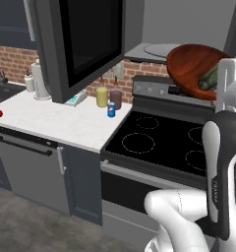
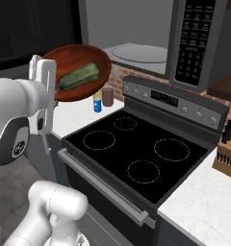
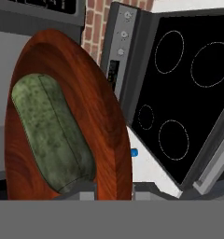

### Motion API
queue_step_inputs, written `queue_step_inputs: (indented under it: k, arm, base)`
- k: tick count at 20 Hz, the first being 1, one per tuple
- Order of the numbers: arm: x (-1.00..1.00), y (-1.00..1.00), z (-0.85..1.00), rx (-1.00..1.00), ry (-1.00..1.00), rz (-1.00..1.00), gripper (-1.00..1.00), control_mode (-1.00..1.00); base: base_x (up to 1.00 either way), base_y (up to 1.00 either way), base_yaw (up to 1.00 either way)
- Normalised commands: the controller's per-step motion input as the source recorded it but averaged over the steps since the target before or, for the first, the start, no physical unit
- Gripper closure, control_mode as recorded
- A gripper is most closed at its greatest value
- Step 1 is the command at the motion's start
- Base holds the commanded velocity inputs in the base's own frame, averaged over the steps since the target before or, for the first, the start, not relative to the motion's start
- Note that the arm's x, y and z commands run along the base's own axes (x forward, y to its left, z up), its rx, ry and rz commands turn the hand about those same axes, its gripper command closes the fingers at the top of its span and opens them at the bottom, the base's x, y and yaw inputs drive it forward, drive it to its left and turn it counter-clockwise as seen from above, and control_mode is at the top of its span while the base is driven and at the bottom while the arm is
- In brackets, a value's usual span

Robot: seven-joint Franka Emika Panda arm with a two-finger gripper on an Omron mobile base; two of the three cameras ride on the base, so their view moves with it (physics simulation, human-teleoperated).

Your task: Pick the cucumber from the sink and place it in the bowl. Then pick the bowl and place it in the microwave. Then close the microwave door and press the start button.

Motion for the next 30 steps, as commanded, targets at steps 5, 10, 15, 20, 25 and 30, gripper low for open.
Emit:
queue_step_inputs:
  k: [5, 10, 15, 20, 25, 30]
  arm:
    - [0.39, 0.00, 0.44, 0.00, -0.02, 0.00, 1.00, -1.00]
    - [0.50, 0.00, 0.59, 0.00, 0.04, 0.00, 1.00, -1.00]
    - [0.28, -0.06, 0.29, 0.00, 0.01, 0.00, 1.00, -1.00]
    - [0.36, -0.09, 0.00, 0.00, 0.00, 0.00, 1.00, -1.00]
    - [0.44, -0.10, 0.00, 0.00, 0.00, 0.00, 1.00, -1.00]
    - [0.42, -0.13, -0.14, 0.00, -0.09, 0.00, 1.00, -1.00]
  base:
    - [0.00, 0.00, 0.00]
    - [0.00, 0.00, 0.00]
    - [0.00, 0.00, 0.00]
    - [0.00, 0.00, 0.00]
    - [0.00, 0.00, 0.00]
    - [0.00, 0.00, 0.00]
